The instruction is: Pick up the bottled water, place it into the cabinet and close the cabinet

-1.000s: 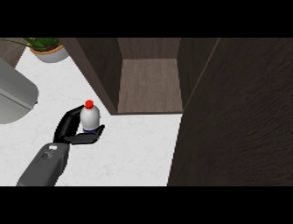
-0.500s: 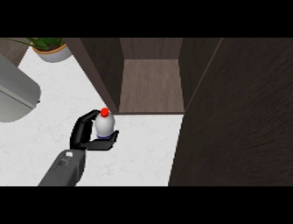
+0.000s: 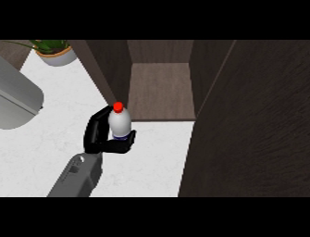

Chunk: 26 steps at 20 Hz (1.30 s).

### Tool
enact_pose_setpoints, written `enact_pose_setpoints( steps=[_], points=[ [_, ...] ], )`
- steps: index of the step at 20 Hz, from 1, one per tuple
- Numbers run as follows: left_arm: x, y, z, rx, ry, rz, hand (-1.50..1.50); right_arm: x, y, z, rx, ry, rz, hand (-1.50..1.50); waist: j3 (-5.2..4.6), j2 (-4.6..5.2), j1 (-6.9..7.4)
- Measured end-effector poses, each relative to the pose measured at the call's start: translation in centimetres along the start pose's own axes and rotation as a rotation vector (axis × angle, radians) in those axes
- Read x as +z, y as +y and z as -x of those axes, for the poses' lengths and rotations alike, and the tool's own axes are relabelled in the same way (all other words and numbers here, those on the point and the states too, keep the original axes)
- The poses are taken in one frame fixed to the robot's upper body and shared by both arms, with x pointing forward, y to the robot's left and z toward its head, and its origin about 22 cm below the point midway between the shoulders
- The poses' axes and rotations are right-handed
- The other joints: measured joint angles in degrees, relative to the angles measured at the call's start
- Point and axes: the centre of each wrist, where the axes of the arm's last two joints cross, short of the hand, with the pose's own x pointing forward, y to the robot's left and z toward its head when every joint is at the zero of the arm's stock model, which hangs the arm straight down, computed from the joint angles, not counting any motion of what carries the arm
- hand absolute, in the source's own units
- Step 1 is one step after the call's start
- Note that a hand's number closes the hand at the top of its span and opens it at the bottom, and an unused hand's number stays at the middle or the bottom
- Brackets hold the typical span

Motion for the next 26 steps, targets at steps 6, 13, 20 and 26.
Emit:
enact_pose_setpoints(
  steps=[6,13,20,26],
  points=[
    [-2.1,-3.7,-3.1,0.048,0.011,0.005,1.50,0.3,-0.1,0.1,0.009,0.004,-0.002,-1.50,-0.01,0.04,-0.35],
    [-5.5,-7.7,-6.2,0.034,0.019,-0.012,1.50,0.4,-0.4,0.3,0.018,-0.011,0.009,-1.50,0.00,0.27,-0.51],
    [-8.3,-10.3,-7.4,-0.034,0.047,-0.035,1.50,1.1,-0.4,0.5,0.010,-0.003,0.015,-1.50,0.00,0.36,-0.79],
    [-10.5,-10.7,-7.3,-0.039,0.104,-0.089,1.50,1.0,-1.2,0.4,0.040,-0.011,0.020,-1.50,-0.02,0.56,-1.30]
  ],
)
